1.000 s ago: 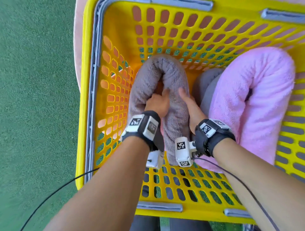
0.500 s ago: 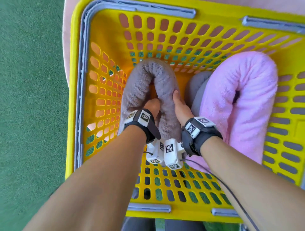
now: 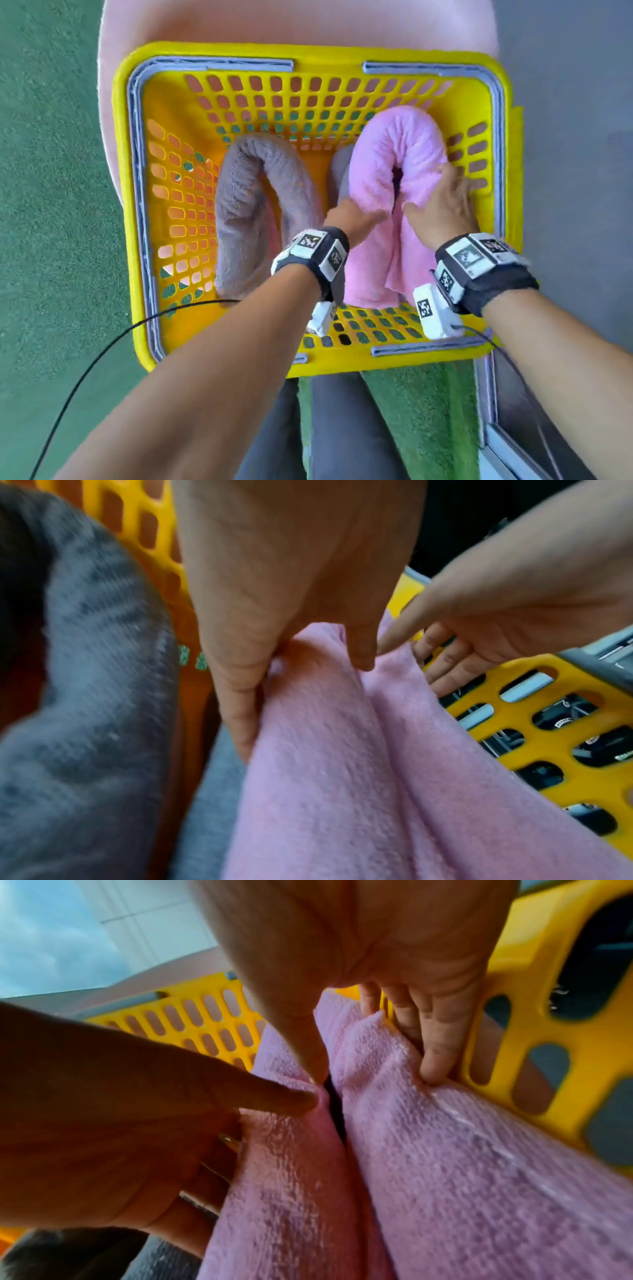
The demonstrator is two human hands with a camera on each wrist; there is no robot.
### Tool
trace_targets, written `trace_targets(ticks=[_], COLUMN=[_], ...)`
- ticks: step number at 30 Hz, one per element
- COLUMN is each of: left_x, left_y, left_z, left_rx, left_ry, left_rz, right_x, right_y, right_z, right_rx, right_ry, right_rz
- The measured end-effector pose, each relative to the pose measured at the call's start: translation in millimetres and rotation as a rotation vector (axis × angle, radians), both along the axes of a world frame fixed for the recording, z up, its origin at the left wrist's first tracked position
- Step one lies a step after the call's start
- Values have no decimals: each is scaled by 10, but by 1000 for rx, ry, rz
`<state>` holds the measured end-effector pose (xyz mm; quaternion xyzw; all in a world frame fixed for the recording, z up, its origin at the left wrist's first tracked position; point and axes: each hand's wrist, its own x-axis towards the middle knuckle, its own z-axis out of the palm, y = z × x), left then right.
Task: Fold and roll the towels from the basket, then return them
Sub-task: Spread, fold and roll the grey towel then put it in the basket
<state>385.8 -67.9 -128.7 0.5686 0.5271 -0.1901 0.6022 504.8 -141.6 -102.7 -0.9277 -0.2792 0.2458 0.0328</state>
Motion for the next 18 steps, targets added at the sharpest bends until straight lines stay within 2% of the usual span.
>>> trace_targets(ticks=[4,7,9,13,16,18], left_x=[239,249,179,-217,-701,-1053], left_y=[-153,-129,-73,140,326,444], left_z=[-147,-186,-144,141,381,479], left_rx=[-4,65,42,101,235,338], left_ry=[58,107,82,21,100,177], left_rz=[147,180,193,229,198,205], right_x=[31,82,106,-87,-481,-762], right_y=[43,70,92,142,216,336], right_z=[-177,-209,-133,226,469,473], right_rx=[-10,-91,-159,-67,6,25], right_ry=[-26,-15,-2,15,98,166], right_rz=[-92,-114,-99,-48,31,81])
